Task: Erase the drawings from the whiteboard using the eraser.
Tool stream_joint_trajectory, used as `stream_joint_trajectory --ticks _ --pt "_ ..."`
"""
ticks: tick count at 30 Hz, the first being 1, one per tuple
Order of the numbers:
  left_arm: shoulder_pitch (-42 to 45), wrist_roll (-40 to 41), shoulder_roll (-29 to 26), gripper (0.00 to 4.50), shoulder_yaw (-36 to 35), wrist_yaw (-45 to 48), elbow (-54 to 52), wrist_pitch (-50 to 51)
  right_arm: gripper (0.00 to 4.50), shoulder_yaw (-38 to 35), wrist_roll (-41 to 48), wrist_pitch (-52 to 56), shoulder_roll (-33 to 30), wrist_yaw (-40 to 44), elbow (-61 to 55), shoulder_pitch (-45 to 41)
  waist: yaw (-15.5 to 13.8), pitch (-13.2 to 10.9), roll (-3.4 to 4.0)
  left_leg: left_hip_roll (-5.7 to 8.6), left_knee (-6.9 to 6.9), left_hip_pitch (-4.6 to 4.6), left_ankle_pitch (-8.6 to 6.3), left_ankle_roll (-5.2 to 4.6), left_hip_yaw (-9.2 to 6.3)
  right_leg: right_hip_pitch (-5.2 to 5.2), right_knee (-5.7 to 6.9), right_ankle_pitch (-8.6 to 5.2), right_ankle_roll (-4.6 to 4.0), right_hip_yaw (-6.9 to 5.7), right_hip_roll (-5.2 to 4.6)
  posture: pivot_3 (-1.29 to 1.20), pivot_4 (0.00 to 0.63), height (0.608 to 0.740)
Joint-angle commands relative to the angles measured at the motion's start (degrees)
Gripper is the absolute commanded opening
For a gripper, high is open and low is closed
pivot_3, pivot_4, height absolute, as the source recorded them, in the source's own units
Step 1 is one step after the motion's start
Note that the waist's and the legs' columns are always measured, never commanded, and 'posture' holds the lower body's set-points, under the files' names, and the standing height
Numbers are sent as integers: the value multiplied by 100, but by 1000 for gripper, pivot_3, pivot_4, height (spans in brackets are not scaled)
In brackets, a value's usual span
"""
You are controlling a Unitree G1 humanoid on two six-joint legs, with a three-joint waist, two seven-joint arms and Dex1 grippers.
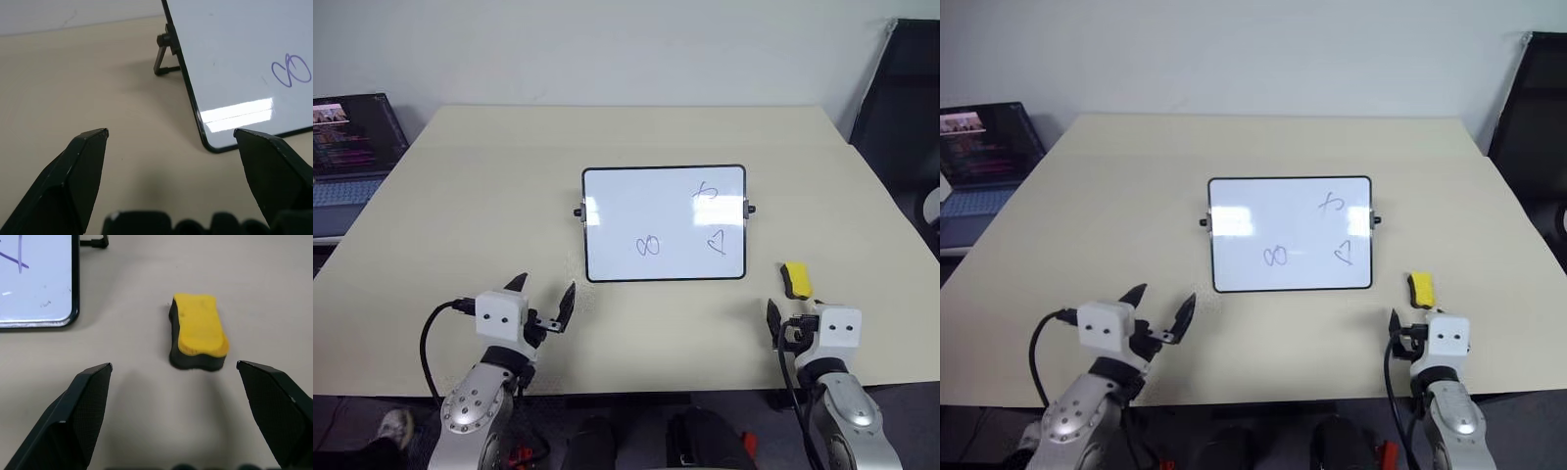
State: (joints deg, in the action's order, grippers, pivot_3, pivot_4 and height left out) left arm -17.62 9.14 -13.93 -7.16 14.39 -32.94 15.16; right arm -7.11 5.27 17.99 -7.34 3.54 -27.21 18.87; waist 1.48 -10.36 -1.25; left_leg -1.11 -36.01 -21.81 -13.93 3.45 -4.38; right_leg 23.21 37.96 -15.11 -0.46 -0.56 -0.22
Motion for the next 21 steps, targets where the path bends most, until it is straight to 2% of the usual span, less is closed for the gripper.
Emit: stream_joint_trajectory --ticks 1,10,21 --pt "60 46 -41 4500 -51 -39 -347 68 4476 43 -8 -7 43 -13 -302 50 0 0 0 -2 0 0 0 0 0 0 0 -5 -9 -1 1 0 150 740" --pt "366 37 -48 4500 -43 -8 -141 96 4476 22 -32 0 57 -31 -321 43 -1 0 0 -33 -2 3 0 0 8 0 1 -7 -13 0 15 0 150 740" --pt "895 -57 126 4500 38 -99 488 -322 4476 -181 -68 -144 -73 -65 140 -481 -2 0 0 -24 -2 3 0 0 10 0 2 12 16 1 22 0 150 740"
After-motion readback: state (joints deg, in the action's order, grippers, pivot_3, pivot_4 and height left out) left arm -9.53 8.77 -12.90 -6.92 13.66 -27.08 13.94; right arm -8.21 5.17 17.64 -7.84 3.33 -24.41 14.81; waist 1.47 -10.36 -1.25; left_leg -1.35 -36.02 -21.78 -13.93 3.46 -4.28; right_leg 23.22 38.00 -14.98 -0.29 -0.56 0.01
